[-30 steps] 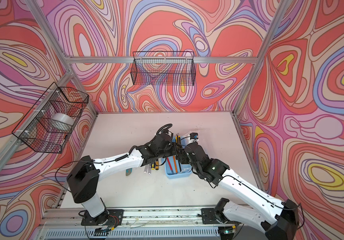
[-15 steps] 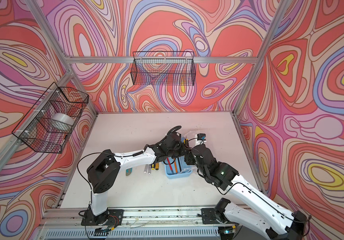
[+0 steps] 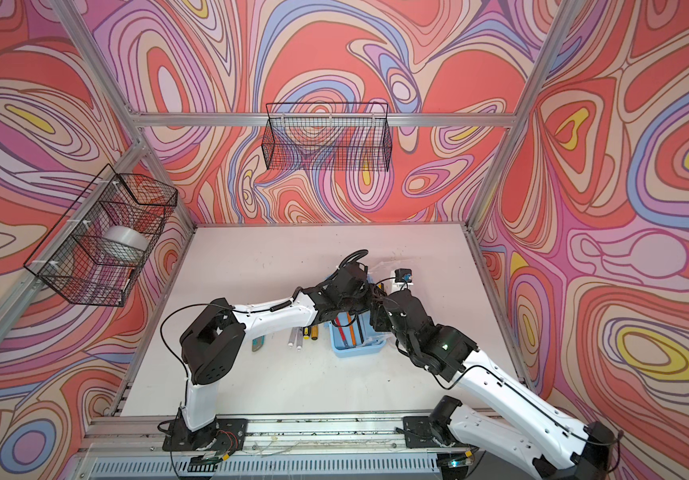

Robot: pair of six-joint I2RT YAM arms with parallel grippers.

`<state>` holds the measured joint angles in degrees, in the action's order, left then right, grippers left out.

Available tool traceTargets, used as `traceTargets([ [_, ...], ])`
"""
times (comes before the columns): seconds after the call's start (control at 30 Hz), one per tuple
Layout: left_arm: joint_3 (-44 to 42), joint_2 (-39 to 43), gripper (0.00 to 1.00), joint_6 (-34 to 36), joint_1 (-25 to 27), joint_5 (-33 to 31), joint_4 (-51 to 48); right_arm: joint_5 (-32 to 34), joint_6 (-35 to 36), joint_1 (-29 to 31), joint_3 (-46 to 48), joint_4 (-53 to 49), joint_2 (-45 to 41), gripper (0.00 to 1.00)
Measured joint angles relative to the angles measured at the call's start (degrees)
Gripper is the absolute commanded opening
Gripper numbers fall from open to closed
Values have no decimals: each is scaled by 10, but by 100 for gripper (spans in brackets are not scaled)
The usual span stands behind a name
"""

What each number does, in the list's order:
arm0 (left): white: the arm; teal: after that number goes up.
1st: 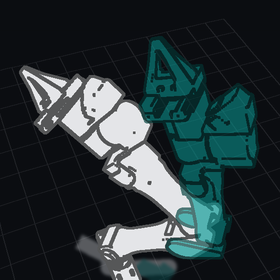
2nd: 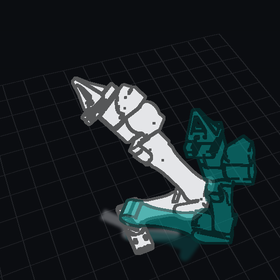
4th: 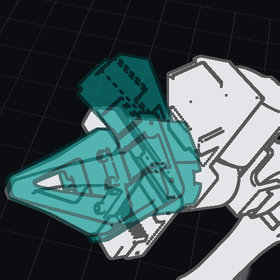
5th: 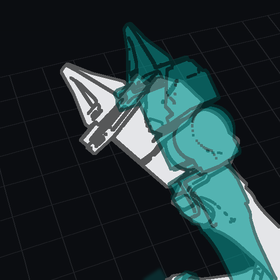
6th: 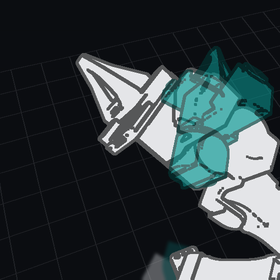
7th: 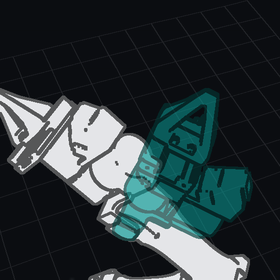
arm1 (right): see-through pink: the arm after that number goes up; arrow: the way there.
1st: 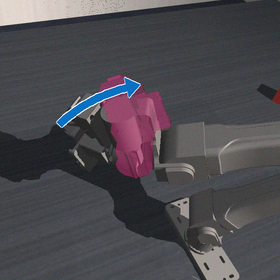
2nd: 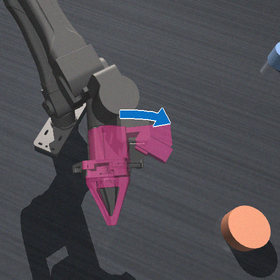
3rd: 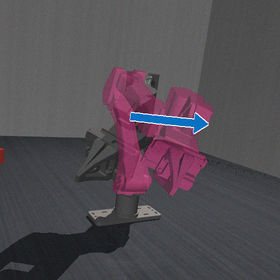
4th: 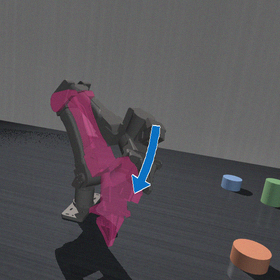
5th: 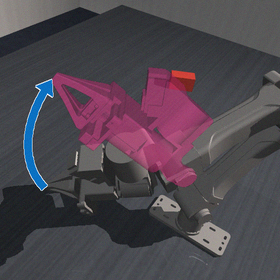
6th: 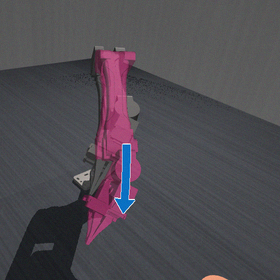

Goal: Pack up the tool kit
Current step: 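Carry the yellow knife into the box and release it while the right gripper draws back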

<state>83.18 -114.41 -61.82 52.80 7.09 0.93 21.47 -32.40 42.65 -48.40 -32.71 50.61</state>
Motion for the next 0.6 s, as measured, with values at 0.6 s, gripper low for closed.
traceTargets([
  [0.6,-134,274,55,223,-55,-200,-165,-61,3,-2,-3,24,60,64],
])
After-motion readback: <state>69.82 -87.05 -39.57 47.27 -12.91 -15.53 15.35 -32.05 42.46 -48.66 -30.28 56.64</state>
